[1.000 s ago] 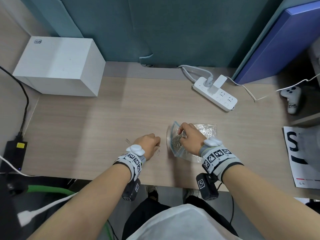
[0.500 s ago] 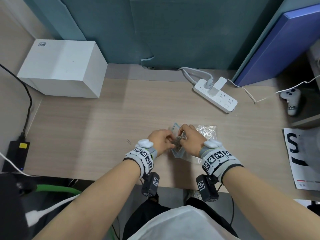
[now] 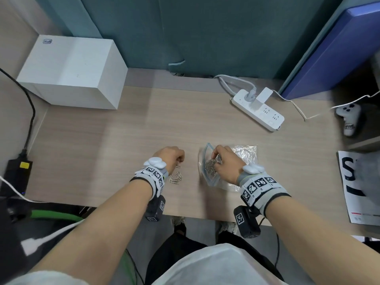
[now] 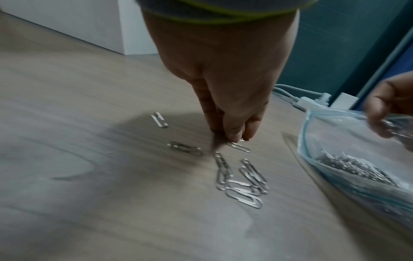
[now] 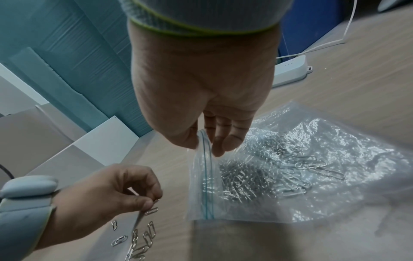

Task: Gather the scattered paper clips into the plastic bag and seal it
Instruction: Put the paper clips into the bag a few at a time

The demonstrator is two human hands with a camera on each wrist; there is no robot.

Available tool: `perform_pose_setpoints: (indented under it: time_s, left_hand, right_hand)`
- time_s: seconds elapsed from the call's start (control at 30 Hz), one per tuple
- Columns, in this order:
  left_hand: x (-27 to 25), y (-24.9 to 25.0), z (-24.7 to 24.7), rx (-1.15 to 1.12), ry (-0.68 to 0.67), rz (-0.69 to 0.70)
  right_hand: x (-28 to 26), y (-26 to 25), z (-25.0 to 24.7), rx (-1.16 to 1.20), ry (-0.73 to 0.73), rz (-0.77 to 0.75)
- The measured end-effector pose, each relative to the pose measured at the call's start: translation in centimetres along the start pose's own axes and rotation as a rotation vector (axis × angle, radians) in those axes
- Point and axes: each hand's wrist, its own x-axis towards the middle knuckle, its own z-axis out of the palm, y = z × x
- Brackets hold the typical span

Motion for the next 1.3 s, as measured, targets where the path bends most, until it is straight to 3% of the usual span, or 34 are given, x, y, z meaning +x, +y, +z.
perform_pose_setpoints:
  time_s: [0.17, 0.23, 0.37, 0.47, 0.67, 0.8, 1.03, 1.3]
  left_hand:
    - [-1.8, -2.6, -0.2, -0.087, -0.05, -0.054]
    - [-2.6, -3.1, 0.0, -0.18, 0.001, -0.074]
    - [-3.5, -5.1, 0.1, -0.233, 0.263, -0.376]
    - [-3.9, -5.5, 0.2, -0.225, 0.244, -0.475]
    - [-3.0, -2.4, 1.1, -0.271, 0.15, -0.334]
    - [-2.5, -1.3, 2.3, -0.331, 0.108, -0.168]
    - [-2.5, -1.8, 2.0, -0.022, -0.104, 0.115]
    - [-2.2, -1.6, 2.8, 0.08, -0.009, 0.192]
  right_hand:
    - [0.5, 0.1, 0.0, -0.015, -0.007, -0.005]
    - [0.7, -0.1, 0.1, -0.017, -0.013, -0.005]
    - [0.8, -0.2, 0.1, -0.019, -0.016, -0.014]
    - [1.0, -0.2, 0.1, -0.016, -0.019, -0.013]
    - [1.3, -0.3, 0.1, -0.017, -0.024, -0.014]
    - [1.4, -0.3, -0.2, -0.002, -0.014, -0.009]
    - [1.6, -0.1, -0.3, 0.008, -0.009, -0.005]
    - [1.4, -0.1, -0.3, 0.01, -0.006, -0.005]
